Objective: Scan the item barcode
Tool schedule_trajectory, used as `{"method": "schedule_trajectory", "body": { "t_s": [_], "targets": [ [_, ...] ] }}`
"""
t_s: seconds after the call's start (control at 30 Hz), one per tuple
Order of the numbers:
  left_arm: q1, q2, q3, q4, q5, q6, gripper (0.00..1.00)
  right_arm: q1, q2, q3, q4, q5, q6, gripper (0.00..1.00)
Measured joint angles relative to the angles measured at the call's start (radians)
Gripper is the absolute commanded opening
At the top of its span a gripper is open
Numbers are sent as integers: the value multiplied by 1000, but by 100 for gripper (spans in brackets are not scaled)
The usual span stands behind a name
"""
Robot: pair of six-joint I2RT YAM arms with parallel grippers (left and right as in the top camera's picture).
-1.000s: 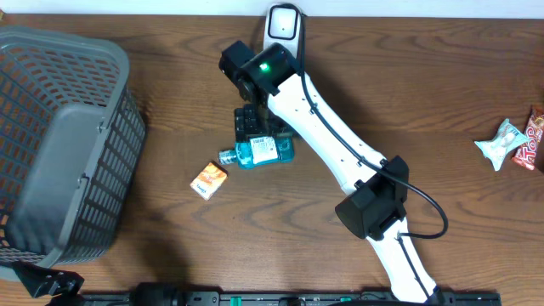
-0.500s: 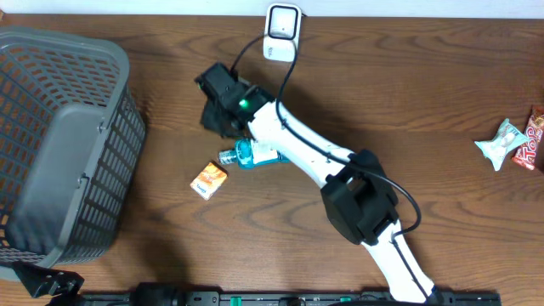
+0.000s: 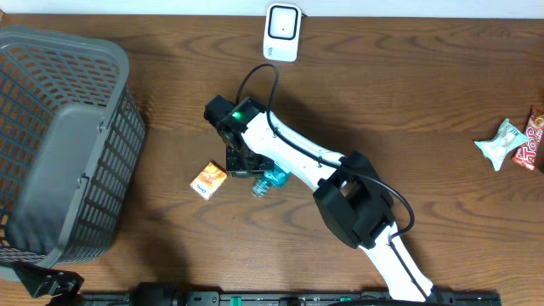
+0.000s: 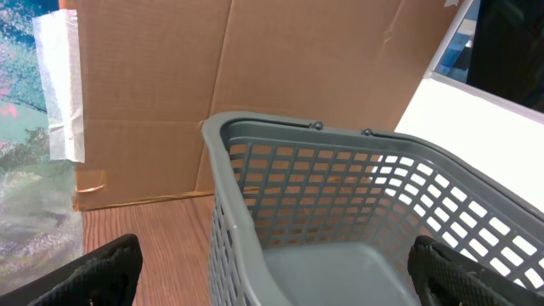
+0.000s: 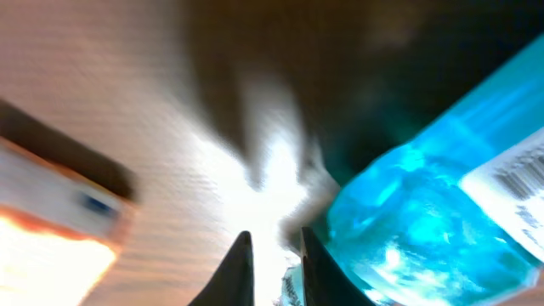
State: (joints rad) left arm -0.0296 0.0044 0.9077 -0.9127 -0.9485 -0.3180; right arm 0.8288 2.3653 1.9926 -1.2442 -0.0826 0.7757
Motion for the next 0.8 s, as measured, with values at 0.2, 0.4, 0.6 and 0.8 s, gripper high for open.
{"method": "schedule_trajectory", "body": {
  "t_s": [0.2, 0.4, 0.6, 0.8],
  "targets": [
    [0, 0, 0, 0, 0, 0, 100, -14, -5, 0, -62, -6, -144, 30],
    [0, 0, 0, 0, 0, 0, 100, -87, -110, -1, -172, -43, -233, 45],
    [0, 0, 0, 0, 0, 0, 100, -183, -327, 3, -233, -5, -287, 64],
    [0, 0, 0, 0, 0, 0, 100, -229, -362, -83, -39, -84, -253, 91]
  ]
}}
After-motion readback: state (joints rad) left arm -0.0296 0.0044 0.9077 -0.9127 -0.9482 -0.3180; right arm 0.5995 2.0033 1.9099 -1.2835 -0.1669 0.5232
